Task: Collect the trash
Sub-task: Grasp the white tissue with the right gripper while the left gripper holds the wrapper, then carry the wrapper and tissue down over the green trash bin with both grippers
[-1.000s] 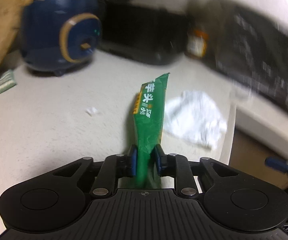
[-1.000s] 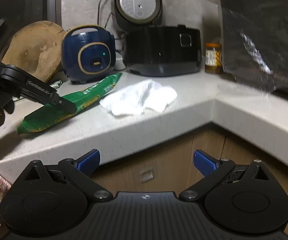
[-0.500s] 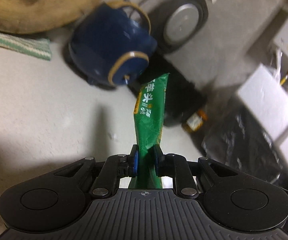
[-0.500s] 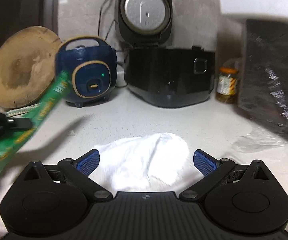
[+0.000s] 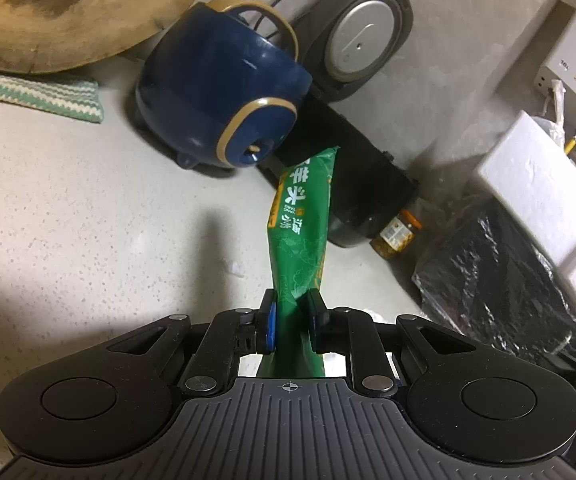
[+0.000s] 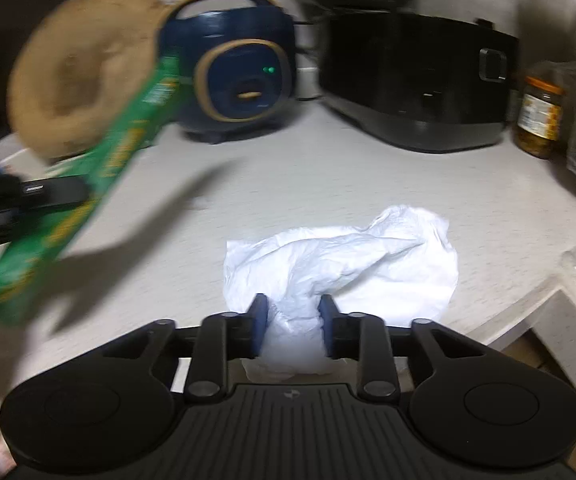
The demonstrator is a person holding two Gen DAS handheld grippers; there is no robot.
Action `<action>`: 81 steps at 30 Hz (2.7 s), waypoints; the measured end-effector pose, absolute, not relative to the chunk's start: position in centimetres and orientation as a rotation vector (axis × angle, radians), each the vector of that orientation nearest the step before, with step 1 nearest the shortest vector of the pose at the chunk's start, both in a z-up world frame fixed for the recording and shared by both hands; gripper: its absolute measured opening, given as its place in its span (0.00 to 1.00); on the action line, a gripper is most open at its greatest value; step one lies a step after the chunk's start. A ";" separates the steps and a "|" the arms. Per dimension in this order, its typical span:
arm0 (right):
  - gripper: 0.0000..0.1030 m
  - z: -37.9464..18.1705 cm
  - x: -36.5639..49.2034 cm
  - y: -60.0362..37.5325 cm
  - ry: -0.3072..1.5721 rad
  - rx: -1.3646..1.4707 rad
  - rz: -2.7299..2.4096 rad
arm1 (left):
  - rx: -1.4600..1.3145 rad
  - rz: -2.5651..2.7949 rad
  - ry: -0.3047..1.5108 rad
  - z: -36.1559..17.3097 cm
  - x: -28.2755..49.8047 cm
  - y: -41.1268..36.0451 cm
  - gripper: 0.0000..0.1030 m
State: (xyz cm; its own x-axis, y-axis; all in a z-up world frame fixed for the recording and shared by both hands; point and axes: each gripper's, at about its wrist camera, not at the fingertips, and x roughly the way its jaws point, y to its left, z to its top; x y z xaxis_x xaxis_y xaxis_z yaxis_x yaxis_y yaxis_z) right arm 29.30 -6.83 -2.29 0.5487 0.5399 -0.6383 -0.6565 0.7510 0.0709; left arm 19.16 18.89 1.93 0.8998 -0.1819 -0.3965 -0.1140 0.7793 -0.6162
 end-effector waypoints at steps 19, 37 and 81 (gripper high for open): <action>0.18 -2.1 30.2 -8.1 0.632 -0.135 0.606 | -0.638 -0.033 0.546 1.0 20.1 18.0 0.19; 0.87 -0.9 30.2 -6.2 0.483 -0.286 0.663 | -0.594 -0.009 0.582 0.6 20.7 17.3 0.19; 0.10 -19.5 14.5 -34.5 0.773 0.336 0.191 | -0.471 -0.399 1.218 -26.6 24.7 -9.9 0.19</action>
State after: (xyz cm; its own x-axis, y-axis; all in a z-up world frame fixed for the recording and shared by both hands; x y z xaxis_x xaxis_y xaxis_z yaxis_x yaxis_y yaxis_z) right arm 14.45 -34.53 -19.51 0.7026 0.2900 -0.6498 -0.0459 0.9298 0.3653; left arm 24.66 -9.92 -26.63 0.2988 -0.5310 -0.7929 0.0415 0.8373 -0.5451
